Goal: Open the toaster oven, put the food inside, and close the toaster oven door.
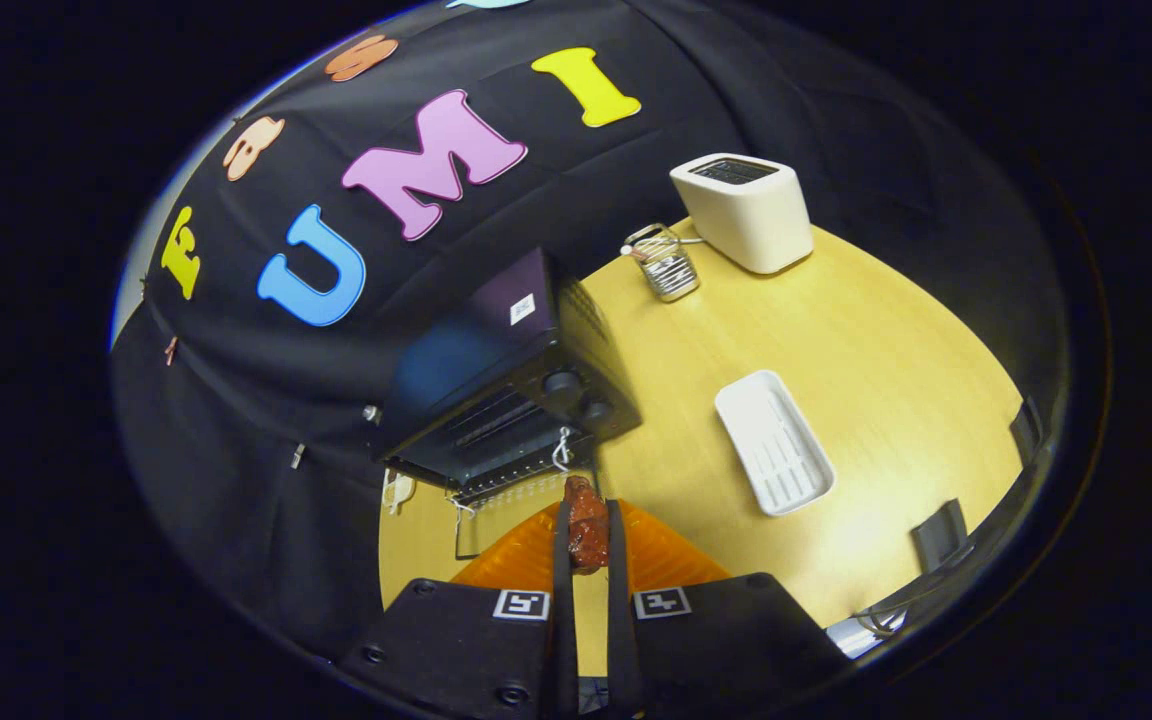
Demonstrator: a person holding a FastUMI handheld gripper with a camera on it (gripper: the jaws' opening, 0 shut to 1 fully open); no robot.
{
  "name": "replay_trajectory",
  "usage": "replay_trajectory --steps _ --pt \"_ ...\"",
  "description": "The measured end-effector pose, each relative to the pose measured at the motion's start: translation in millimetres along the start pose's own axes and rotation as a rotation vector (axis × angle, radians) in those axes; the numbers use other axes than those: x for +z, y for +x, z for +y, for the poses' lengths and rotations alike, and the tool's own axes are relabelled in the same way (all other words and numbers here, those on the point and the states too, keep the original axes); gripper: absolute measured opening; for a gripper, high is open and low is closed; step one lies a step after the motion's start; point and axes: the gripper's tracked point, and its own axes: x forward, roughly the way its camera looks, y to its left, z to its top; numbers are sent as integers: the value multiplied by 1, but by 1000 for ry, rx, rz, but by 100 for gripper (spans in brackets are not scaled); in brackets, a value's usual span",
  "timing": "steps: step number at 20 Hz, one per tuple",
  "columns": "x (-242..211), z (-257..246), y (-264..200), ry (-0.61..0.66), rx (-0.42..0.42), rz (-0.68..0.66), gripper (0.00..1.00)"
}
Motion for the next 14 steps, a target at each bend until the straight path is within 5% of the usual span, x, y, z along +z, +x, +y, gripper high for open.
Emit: replay_trajectory --steps 7,14 --pt "-32 103 23 -39 127 -33 16" --pt "-38 141 79 -21 162 -82 16"
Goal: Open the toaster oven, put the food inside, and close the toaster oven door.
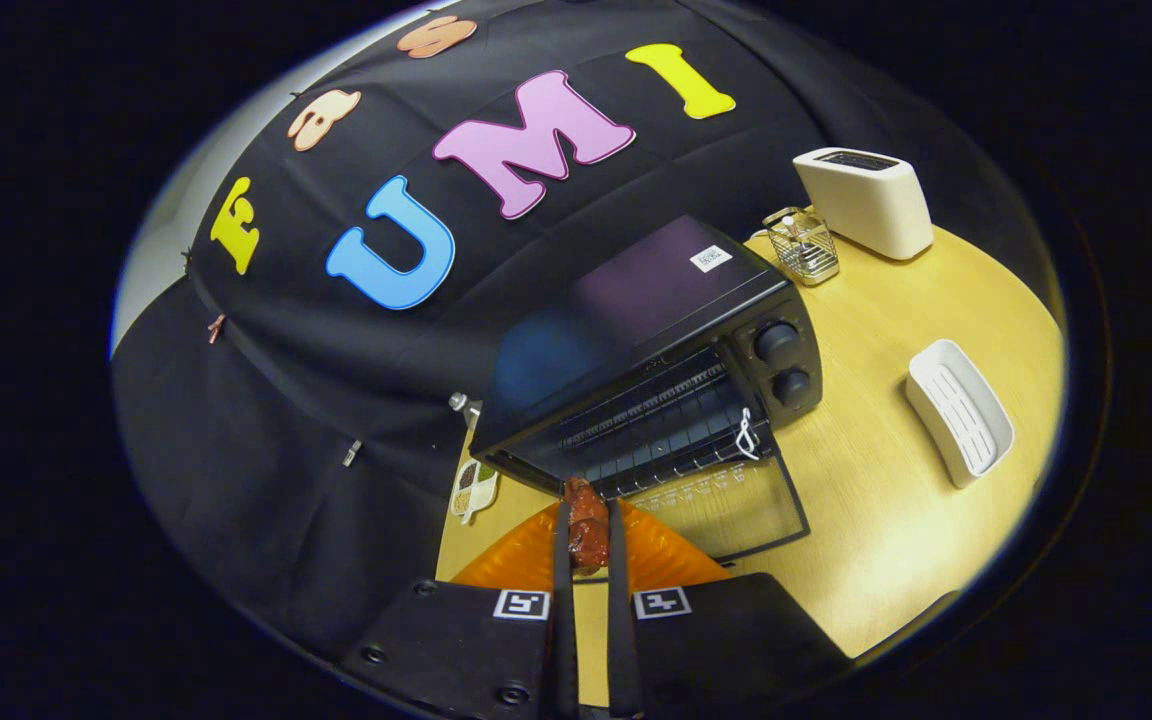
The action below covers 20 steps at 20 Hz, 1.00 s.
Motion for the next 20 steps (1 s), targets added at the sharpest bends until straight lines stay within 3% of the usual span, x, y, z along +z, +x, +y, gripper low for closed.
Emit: replay_trajectory --steps 3,10,16,20 --pt "-1 1 26 38 19 -56 16" --pt "17 -27 80 304 11 -277 16" --pt "5 -59 122 501 0 -318 16" --pt "3 -57 148 527 -6 -324 16"
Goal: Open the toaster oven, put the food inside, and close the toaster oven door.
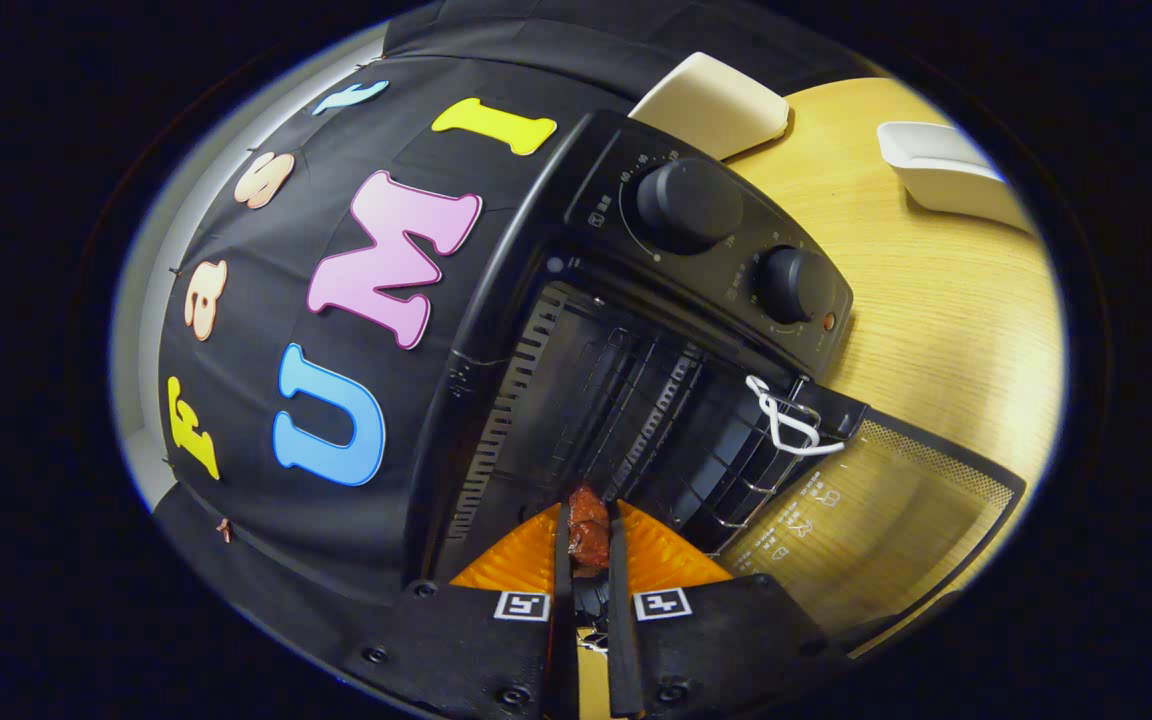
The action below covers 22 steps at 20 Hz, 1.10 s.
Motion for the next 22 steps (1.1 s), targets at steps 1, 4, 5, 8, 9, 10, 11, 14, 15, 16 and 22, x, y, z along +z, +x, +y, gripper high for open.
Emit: replay_trajectory --steps 1,4,5,8,9,10,11,14,15,16,22 --pt "-3 -1 2 7 -5 2 16" --pt "-1 -7 7 -25 -30 -23 19" --pt "-4 -7 5 -45 -34 -17 22" --pt "-12 9 0 -138 12 15 50" --pt "-16 11 -6 -193 12 23 62" --pt "-19 12 -9 -235 12 34 74" --pt "-22 13 -12 -252 9 41 87" --pt "-22 8 -16 -306 -16 59 96" --pt "-23 6 -19 -328 -22 70 97" --pt "-21 5 -21 -360 -33 77 98" --pt "-10 4 -43 -560 -60 96 98"
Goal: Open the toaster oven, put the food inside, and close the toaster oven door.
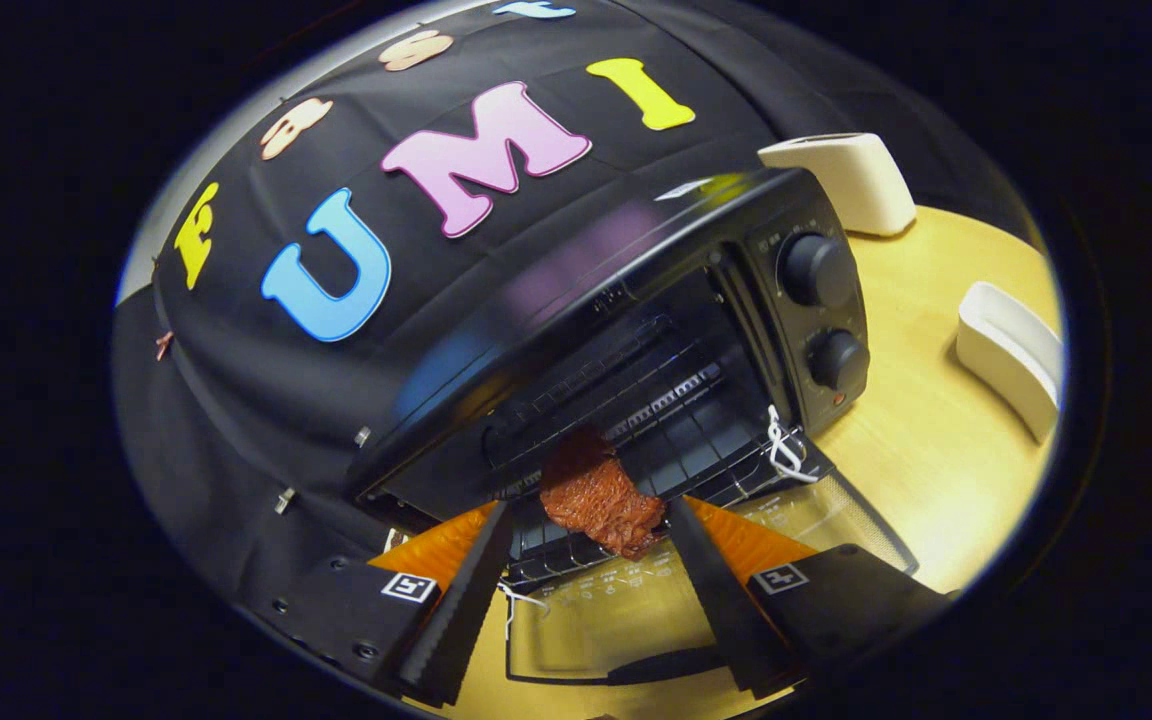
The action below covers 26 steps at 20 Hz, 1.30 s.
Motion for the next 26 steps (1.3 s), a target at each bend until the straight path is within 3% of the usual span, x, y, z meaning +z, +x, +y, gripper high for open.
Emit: replay_trajectory --steps 6,15,19,26 --pt "-15 -4 -41 -93 6 112 98" --pt "-62 -17 -110 -452 -25 262 98" --pt "-85 -43 -116 -607 -87 340 99" --pt "-123 -80 -96 -646 -171 449 99"
